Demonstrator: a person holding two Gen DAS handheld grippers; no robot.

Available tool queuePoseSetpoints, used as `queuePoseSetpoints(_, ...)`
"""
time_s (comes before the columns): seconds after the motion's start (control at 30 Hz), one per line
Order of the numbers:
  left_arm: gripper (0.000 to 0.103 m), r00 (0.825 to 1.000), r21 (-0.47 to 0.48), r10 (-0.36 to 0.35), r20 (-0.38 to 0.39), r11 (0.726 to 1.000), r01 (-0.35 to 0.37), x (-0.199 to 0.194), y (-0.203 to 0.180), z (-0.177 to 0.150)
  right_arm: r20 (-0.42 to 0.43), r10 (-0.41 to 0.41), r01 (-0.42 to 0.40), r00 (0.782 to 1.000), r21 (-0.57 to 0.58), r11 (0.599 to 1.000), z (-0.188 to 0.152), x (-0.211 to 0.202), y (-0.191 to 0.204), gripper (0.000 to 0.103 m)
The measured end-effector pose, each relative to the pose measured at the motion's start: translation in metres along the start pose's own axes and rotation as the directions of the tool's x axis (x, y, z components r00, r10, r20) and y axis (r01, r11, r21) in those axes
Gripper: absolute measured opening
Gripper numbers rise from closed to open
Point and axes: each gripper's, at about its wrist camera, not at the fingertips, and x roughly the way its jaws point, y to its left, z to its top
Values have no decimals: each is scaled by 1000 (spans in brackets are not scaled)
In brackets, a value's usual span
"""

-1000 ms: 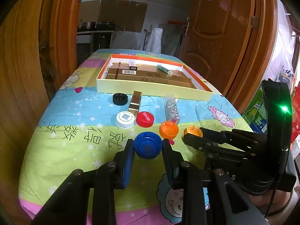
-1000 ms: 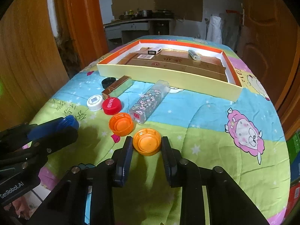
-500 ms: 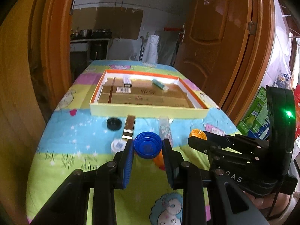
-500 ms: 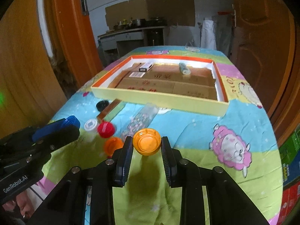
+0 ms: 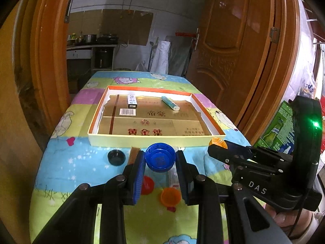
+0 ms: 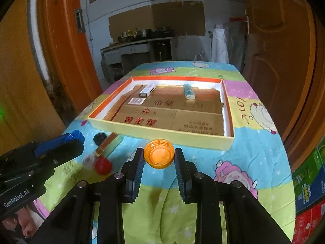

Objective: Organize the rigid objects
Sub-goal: 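Carry both caps into the tray box and open both grippers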

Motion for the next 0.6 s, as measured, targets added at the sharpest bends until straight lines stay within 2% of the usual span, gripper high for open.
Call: queuePoseSetpoints(0.6, 31, 1000, 20, -13, -16, 1000, 14, 45, -8, 59, 68, -17, 15, 998, 34, 999, 53, 17, -35, 31)
